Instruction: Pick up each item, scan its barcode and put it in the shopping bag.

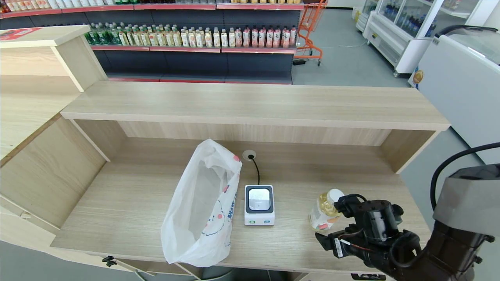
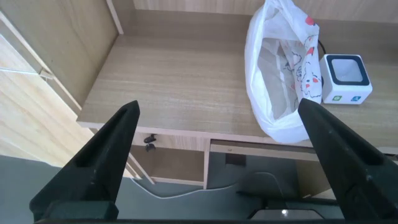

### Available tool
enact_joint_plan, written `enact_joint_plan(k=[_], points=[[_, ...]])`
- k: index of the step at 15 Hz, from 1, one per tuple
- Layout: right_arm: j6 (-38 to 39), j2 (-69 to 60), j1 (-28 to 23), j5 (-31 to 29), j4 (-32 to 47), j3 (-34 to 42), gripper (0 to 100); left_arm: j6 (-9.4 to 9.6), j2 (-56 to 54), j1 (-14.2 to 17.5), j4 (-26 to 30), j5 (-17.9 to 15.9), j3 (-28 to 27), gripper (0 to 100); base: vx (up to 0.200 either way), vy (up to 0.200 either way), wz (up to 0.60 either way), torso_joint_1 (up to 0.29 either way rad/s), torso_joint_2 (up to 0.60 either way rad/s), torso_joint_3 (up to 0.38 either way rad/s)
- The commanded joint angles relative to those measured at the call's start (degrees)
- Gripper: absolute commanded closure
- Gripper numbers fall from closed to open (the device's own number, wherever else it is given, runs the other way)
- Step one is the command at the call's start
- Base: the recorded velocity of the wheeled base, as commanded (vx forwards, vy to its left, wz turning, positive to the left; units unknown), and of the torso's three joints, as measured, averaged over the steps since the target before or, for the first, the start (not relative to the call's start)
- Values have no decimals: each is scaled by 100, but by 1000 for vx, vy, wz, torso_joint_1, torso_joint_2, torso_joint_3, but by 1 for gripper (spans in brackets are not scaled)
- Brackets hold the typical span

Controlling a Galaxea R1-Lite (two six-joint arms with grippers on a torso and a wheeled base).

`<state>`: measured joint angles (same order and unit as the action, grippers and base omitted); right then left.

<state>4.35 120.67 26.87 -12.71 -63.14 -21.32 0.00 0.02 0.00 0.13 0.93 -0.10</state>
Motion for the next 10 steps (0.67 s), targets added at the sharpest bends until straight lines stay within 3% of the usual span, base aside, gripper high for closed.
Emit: enact_joint_plan(k=[1, 10], points=[[-31, 343, -6, -179, -208, -223, 0, 0, -2, 0, 4, 4, 1, 0, 0, 0, 0, 0, 0, 0], [-418, 1186, 91, -363, -1693, -549, 0, 0, -2, 0, 4, 4, 1, 0, 0, 0, 0, 0, 0, 0]])
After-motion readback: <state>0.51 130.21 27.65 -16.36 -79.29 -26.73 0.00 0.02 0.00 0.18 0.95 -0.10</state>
